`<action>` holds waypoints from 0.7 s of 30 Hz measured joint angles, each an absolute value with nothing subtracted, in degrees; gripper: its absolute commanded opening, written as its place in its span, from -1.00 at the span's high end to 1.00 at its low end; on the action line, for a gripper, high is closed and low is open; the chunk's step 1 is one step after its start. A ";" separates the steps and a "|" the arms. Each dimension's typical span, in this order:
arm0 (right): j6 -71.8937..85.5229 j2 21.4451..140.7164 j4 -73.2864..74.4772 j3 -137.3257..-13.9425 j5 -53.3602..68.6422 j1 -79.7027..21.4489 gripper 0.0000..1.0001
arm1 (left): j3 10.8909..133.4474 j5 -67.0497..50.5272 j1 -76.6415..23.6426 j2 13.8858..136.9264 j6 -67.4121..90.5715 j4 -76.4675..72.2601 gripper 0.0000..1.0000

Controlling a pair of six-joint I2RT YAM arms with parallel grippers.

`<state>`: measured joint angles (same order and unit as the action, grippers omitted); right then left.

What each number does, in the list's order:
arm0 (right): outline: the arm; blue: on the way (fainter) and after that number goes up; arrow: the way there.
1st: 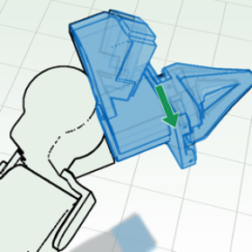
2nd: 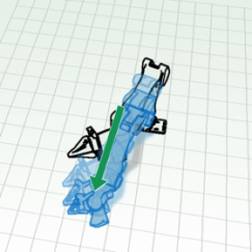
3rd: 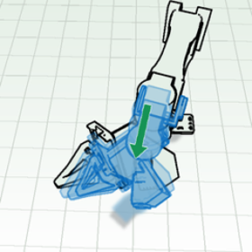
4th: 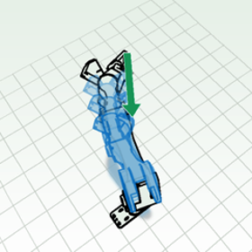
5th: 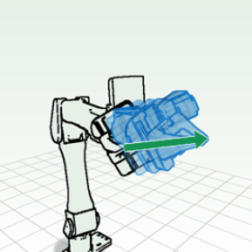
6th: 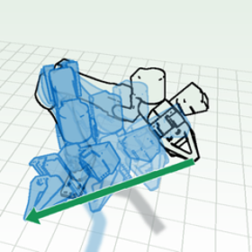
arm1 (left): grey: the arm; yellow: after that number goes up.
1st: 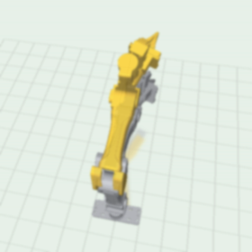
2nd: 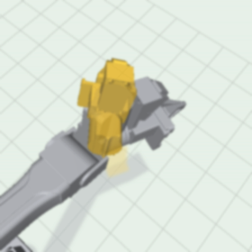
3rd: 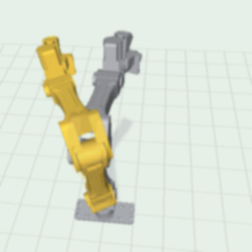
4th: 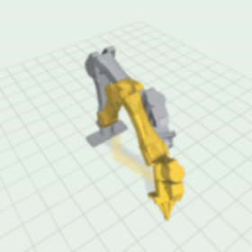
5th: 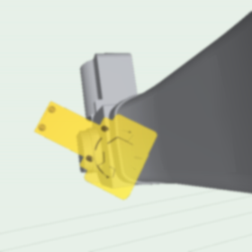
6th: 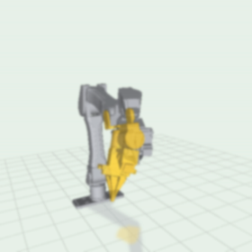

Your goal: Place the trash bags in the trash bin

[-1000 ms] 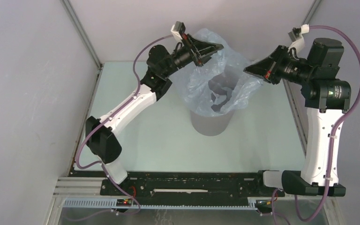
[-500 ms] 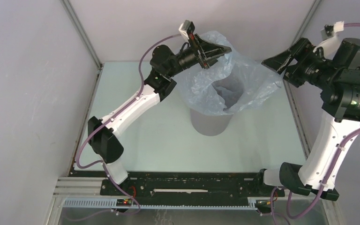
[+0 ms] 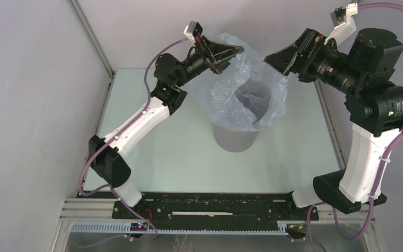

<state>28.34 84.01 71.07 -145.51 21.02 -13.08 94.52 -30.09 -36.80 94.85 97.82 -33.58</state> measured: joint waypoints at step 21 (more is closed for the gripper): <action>26.11 75.90 58.74 -139.37 28.38 -5.85 -0.71 | 88.29 -29.02 -34.33 93.84 103.09 -38.52 1.00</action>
